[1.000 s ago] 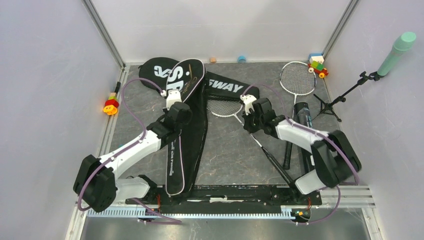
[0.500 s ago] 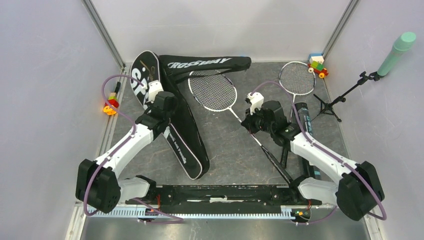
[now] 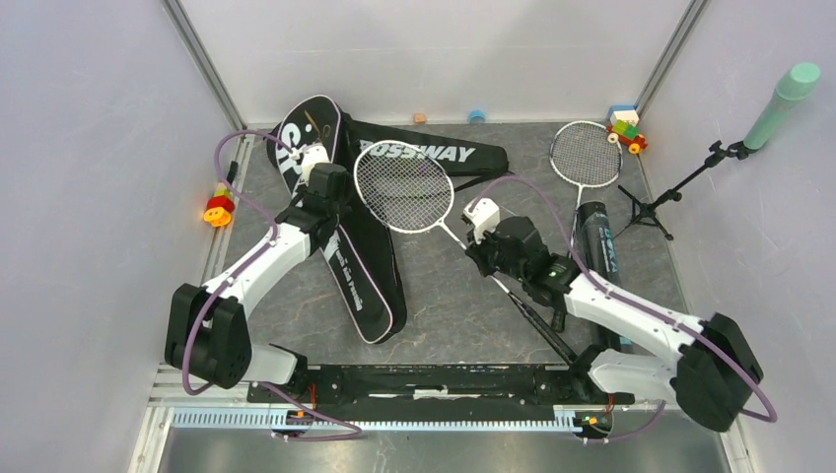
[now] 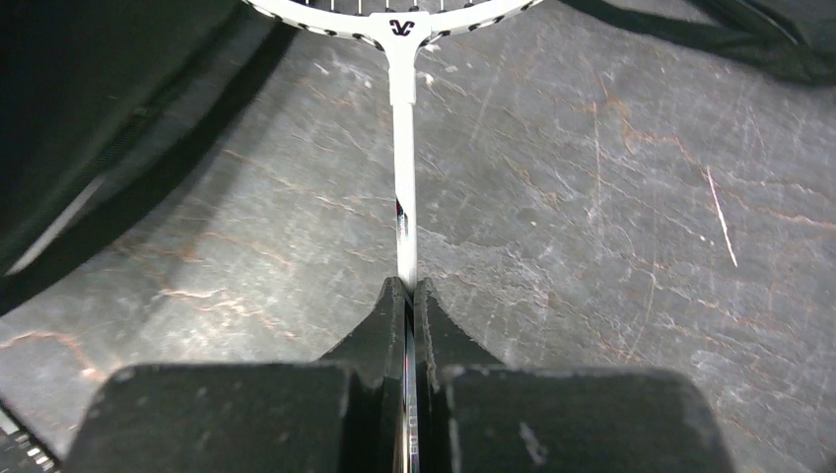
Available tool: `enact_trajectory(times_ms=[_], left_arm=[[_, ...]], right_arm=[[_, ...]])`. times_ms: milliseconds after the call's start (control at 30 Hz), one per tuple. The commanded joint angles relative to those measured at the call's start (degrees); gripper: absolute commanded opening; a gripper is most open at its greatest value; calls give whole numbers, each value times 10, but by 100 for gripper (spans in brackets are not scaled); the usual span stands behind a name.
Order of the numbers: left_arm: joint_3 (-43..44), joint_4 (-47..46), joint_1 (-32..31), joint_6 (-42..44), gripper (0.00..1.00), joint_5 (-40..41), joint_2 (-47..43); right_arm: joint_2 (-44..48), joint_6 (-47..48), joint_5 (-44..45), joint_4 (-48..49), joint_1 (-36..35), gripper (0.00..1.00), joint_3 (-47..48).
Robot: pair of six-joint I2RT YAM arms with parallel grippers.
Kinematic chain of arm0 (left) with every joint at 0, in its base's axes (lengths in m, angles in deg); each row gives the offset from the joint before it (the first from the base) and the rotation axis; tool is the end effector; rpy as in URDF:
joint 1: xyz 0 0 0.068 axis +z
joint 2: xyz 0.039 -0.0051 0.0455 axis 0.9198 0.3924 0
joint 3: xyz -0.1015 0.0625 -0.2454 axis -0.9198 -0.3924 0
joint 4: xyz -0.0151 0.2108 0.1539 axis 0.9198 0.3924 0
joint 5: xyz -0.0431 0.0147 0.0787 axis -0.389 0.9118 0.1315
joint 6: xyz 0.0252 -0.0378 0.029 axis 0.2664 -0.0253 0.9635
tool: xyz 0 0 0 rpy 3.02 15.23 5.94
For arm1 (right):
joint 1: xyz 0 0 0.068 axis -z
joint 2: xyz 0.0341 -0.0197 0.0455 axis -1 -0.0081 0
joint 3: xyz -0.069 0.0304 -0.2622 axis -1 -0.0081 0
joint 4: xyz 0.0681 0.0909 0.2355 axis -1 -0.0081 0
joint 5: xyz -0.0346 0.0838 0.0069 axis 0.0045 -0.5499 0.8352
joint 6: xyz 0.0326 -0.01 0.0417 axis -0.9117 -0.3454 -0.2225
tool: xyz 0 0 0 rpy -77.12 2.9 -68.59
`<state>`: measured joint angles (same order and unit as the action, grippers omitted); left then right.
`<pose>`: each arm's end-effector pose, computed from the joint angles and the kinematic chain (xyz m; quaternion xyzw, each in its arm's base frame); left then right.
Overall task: Pack up the badminton gear
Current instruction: Place the racket in the racket bag.
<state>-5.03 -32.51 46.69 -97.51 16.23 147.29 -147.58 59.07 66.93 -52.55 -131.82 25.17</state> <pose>0.2887 -0.0874 0.2655 -0.1576 0.8593 0.0442 0.4846 0.1846 0.1674 0.2495 -0.2862 0.8095 0.1911 0.4757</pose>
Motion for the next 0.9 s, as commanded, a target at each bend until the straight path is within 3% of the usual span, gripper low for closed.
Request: enact_trajectory(times_ms=[0,167,367,467,700,867], left_arm=[[18,-56,2,20,2,-31,-18],[16,-61,2,17,2,-46,-11],[-5,-106,-4,14,2,-168,12],[-28,-119,-22,9,2,-213,13],[-150,-172,-61,-45,2,-351,-75],[-224,-261,-67,-108,2,-422,-127]], right_arm=[[-65,42,107,-21,-44,0,30],[-131,58,137,-19,-84,0,51],[-206,30,125,27,-110,0,109],[-267,-37,138,67,-108,0,163],[-387,-148,61,190,-70,0,291],[-414,-258,22,307,-40,0,294]])
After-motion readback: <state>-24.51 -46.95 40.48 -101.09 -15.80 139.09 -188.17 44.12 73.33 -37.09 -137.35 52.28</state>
